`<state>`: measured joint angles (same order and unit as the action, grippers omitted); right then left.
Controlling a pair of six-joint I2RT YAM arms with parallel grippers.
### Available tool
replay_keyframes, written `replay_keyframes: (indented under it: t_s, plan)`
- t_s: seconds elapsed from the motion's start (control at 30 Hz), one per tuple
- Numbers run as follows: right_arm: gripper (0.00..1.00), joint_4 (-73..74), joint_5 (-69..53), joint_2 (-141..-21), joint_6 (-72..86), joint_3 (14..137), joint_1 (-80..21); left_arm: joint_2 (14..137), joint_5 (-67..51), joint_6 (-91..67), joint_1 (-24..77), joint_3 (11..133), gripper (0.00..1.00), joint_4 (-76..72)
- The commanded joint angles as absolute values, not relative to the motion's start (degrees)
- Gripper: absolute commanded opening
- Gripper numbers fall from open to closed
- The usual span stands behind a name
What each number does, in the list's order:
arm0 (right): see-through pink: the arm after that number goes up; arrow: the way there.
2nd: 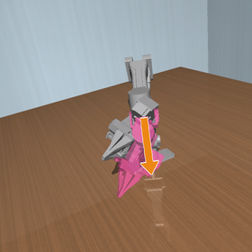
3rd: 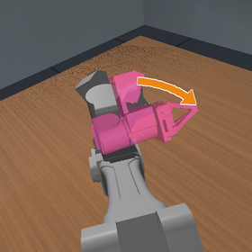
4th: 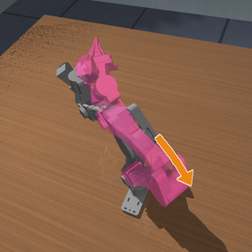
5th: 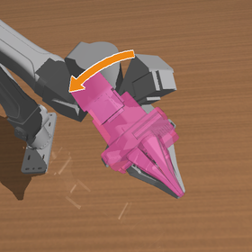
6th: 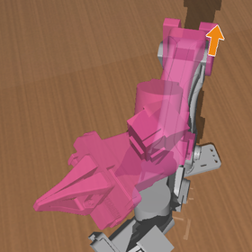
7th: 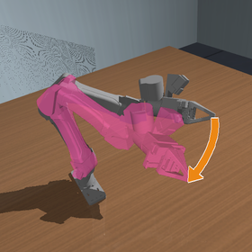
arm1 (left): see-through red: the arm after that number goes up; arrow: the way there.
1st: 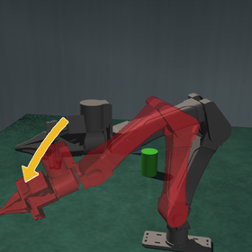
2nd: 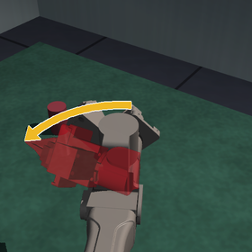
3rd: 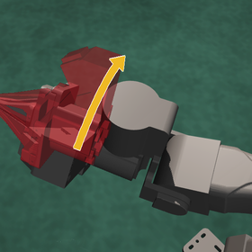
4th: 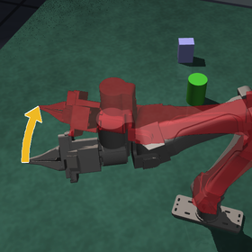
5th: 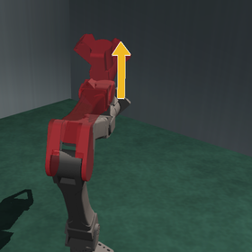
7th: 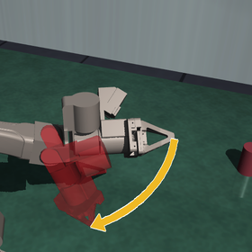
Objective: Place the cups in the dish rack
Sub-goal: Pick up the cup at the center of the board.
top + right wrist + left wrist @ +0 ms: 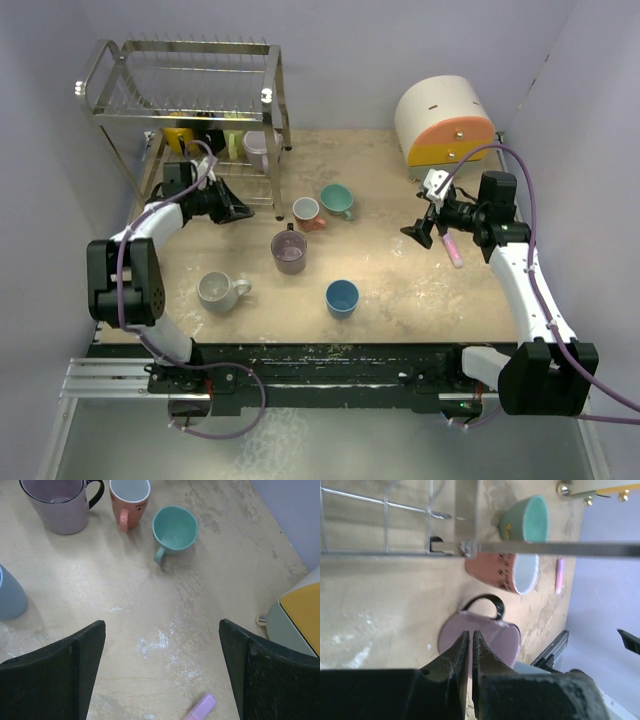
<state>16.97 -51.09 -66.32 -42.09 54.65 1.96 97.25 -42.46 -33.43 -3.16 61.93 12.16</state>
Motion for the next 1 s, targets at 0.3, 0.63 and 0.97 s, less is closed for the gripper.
replay_keyframes:
  t_s: [0.3, 0.63, 0.97]
  plan:
    - [0.95, 16.9, -56.5, -64.4, -43.1, 55.6, 2.2, 64.3, -47.6, -37.2, -3.5, 50.3, 0.11, 10.9]
    - [0.93, 33.1, -58.7, -68.1, -53.1, 65.0, 1.9, 43.3, -38.9, -33.0, -3.5, 54.2, 0.39, 24.2]
    - [0.93, 44.0, -51.2, -69.0, -55.2, 70.1, -6.5, 32.4, -41.1, -46.6, -3.5, 48.1, 0.99, 17.2]
